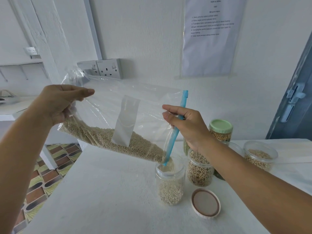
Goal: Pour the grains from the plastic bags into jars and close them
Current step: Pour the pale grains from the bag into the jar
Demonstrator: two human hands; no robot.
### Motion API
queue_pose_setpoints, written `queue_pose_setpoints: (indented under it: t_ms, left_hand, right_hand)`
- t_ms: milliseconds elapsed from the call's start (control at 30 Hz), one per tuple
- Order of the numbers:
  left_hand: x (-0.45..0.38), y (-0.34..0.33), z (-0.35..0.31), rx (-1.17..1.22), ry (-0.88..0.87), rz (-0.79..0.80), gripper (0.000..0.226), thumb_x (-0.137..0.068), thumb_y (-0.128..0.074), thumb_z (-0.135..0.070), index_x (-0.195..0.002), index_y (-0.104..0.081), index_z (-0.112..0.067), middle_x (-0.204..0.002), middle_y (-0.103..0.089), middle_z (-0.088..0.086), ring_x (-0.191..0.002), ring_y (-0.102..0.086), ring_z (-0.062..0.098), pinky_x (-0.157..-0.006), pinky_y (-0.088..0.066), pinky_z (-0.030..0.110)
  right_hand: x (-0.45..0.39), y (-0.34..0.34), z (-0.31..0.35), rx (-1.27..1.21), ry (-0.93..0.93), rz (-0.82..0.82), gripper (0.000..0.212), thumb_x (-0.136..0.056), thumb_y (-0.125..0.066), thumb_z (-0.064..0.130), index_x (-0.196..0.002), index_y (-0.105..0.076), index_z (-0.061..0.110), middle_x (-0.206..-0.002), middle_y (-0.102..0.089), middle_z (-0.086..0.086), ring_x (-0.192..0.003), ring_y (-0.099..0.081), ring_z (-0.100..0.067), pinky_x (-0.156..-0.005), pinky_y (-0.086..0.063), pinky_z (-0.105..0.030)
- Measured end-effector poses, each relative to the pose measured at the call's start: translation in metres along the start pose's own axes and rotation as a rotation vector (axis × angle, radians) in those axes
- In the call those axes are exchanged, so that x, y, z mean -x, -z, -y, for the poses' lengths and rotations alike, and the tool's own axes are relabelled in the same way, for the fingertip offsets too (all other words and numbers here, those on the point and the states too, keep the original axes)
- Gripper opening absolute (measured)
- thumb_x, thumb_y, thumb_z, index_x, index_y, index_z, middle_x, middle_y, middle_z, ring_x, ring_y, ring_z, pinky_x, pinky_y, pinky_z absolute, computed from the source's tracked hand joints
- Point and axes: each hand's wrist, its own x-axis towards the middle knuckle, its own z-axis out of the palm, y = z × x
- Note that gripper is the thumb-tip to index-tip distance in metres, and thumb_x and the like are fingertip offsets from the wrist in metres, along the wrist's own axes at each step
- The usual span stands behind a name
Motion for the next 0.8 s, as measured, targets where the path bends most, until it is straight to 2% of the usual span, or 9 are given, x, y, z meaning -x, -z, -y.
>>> queue_pose_setpoints:
  t_ms: [233, 400, 467, 633, 733, 800]
  left_hand:
    - [-0.0029, 0.0046, 0.0006, 0.019, 0.008, -0.005, 0.040, -0.038, -0.094, -0.042, -0.071, -0.082, -0.023, -0.057, -0.065, -0.010, -0.051, -0.036, 0.009, -0.039, -0.033, 0.016]
    - [-0.0024, 0.0029, -0.0067, 0.021, 0.005, -0.016, 0.022, -0.049, -0.092, -0.035, -0.064, -0.081, -0.024, -0.052, -0.063, -0.011, -0.042, -0.040, 0.004, -0.039, -0.037, 0.013]
    - [-0.0024, 0.0021, -0.0083, 0.020, 0.004, -0.023, 0.017, -0.055, -0.090, -0.032, -0.064, -0.080, -0.023, -0.051, -0.063, -0.011, -0.040, -0.040, 0.002, -0.039, -0.037, 0.013]
    - [-0.0021, 0.0004, -0.0079, 0.025, 0.008, -0.030, 0.024, -0.061, -0.089, -0.028, -0.077, -0.077, -0.016, -0.051, -0.062, -0.009, -0.038, -0.039, 0.002, -0.037, -0.036, 0.012]
    - [-0.0017, -0.0010, -0.0079, 0.029, 0.006, -0.025, 0.020, -0.059, -0.090, -0.028, -0.070, -0.079, -0.016, -0.051, -0.062, -0.009, -0.038, -0.039, 0.002, -0.036, -0.034, 0.012]
    - [-0.0018, -0.0017, -0.0077, 0.016, 0.004, -0.028, 0.020, -0.065, -0.090, -0.027, -0.075, -0.078, -0.016, -0.050, -0.061, -0.010, -0.036, -0.037, 0.002, -0.034, -0.032, 0.013]
  right_hand:
    - [-0.0009, -0.0009, 0.0013, 0.001, 0.009, 0.004, 0.027, -0.092, -0.077, 0.014, -0.118, -0.078, 0.020, -0.112, -0.072, -0.003, -0.081, -0.064, 0.004, -0.077, -0.051, -0.016]
    - [-0.0036, -0.0020, 0.0035, 0.001, 0.013, 0.002, 0.027, -0.092, -0.078, 0.014, -0.118, -0.078, 0.021, -0.117, -0.073, -0.007, -0.090, -0.067, 0.001, -0.078, -0.051, -0.016]
    - [-0.0031, -0.0023, 0.0035, -0.003, 0.012, 0.004, 0.027, -0.092, -0.077, 0.013, -0.118, -0.078, 0.021, -0.115, -0.073, -0.005, -0.086, -0.066, 0.003, -0.078, -0.051, -0.015]
    - [-0.0023, -0.0012, 0.0008, -0.003, 0.007, -0.001, 0.027, -0.092, -0.077, 0.014, -0.119, -0.078, 0.020, -0.116, -0.072, -0.006, -0.083, -0.064, 0.003, -0.077, -0.050, -0.015]
    - [-0.0027, -0.0001, -0.0001, -0.005, 0.006, -0.002, 0.027, -0.092, -0.077, 0.014, -0.118, -0.078, 0.020, -0.114, -0.072, -0.005, -0.084, -0.064, 0.003, -0.077, -0.050, -0.016]
    - [-0.0024, 0.0005, -0.0007, -0.008, 0.006, -0.002, 0.027, -0.092, -0.077, 0.014, -0.118, -0.078, 0.021, -0.111, -0.072, -0.003, -0.081, -0.064, 0.003, -0.077, -0.050, -0.016]
